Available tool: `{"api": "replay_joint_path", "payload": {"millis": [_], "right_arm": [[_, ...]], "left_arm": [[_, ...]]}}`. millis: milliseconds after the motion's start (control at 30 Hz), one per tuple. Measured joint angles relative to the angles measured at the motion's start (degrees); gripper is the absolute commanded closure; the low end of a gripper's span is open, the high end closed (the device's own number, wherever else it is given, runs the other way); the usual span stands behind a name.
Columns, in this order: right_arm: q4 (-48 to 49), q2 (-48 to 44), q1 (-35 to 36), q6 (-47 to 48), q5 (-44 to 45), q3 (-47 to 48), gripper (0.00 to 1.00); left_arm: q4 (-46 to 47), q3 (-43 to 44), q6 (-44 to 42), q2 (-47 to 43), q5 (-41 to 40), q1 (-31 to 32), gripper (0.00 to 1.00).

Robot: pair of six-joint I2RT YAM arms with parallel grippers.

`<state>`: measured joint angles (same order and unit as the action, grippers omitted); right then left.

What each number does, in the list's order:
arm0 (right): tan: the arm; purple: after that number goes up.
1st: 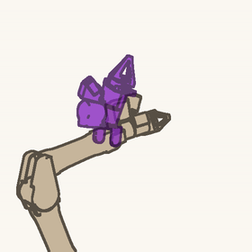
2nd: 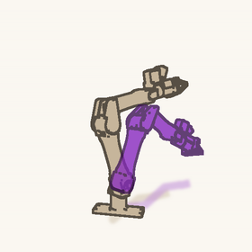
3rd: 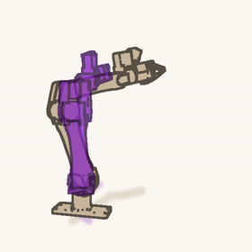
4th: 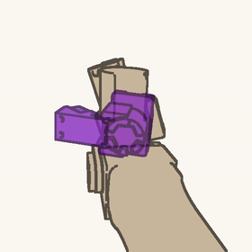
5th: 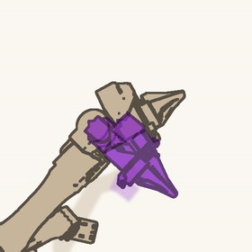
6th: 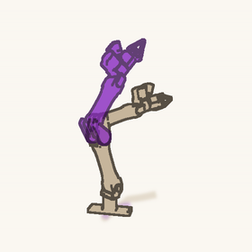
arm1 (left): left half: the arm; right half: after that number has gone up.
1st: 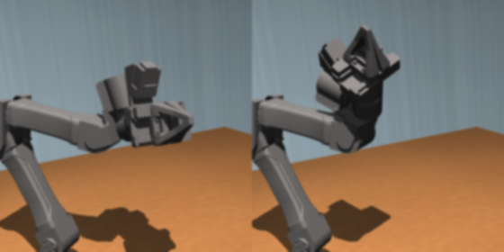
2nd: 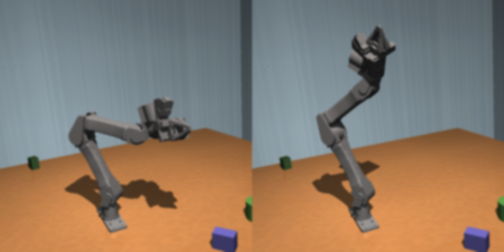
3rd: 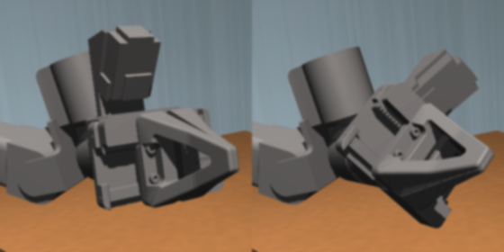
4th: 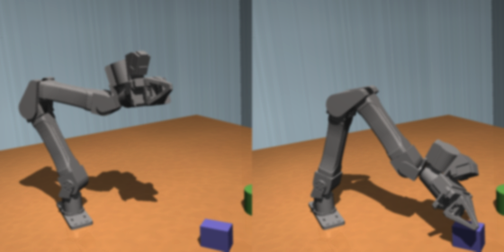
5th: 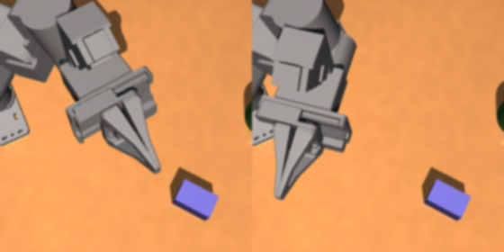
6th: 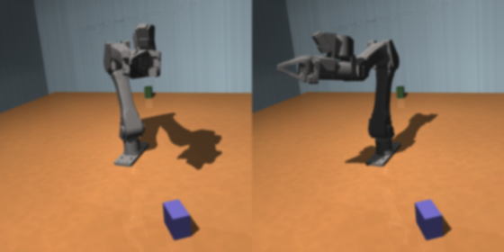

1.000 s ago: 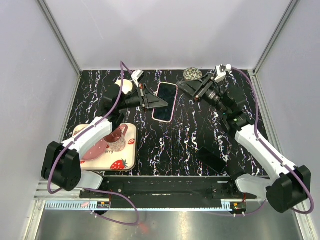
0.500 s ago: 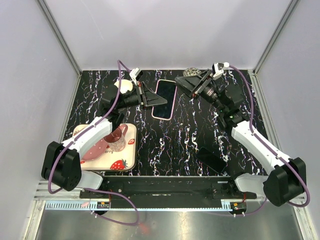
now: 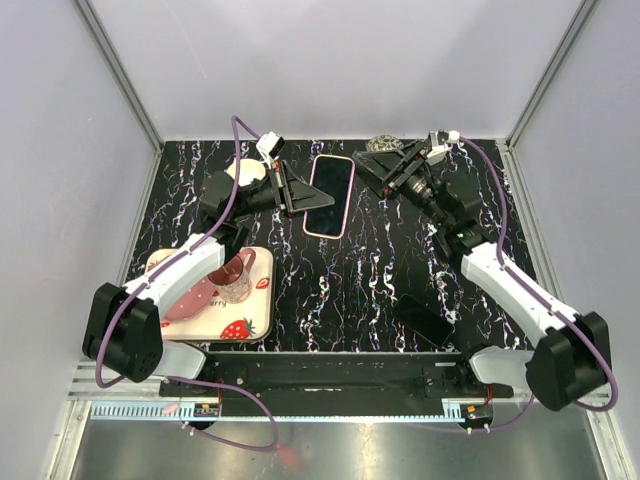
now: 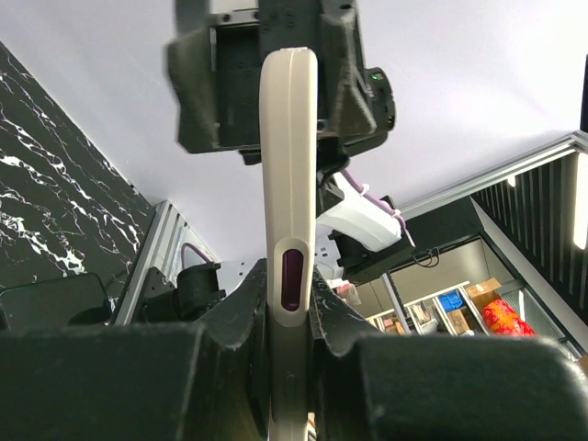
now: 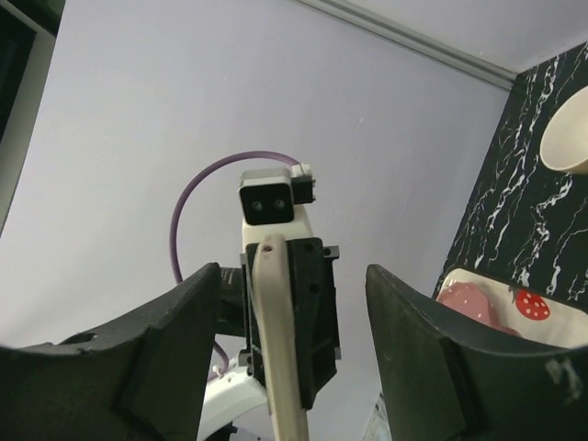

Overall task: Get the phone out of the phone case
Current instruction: Remove the phone case from the phone.

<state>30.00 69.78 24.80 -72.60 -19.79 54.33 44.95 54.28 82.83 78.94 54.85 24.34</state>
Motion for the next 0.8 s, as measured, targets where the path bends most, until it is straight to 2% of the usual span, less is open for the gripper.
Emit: {"api": "replay_joint_path", "payload": {"millis": [167, 367, 600, 667, 700, 767, 800], "right_arm": [[5.84, 4.55, 0.00, -4.35, -2.21, -1.25, 0.35], [10.64, 5.09, 0.00, -7.06, -3.56, -1.57, 0.50], [16.20, 7.89, 0.09, -10.56, -4.94, -1.57, 0.53], [16.94, 8.35, 0.26, -11.10, -4.94, -1.57, 0.59], [17.38, 8.46, 0.35, -11.47, -4.92, -1.57, 0.69], [18.14, 8.48, 0.42, -11.89, -4.83, -1.57, 0.78], [18.67, 8.48, 0.50, -12.22, -4.81, -1.55, 0.86]], "left_arm": [[1.03, 0.00, 0.83, 0.00, 0.11, 0.00, 1.00], [1.95, 0.00, 1.09, -0.02, 0.28, 0.00, 1.00], [2.19, 0.00, 1.14, -0.02, 0.31, 0.02, 1.00], [2.01, 0.00, 1.14, -0.02, 0.31, -0.04, 1.00], [1.95, 0.00, 1.11, -0.02, 0.31, -0.04, 1.00], [1.77, 0.00, 1.11, -0.02, 0.31, -0.04, 1.00], [1.60, 0.00, 1.11, -0.02, 0.31, -0.07, 1.00]]}}
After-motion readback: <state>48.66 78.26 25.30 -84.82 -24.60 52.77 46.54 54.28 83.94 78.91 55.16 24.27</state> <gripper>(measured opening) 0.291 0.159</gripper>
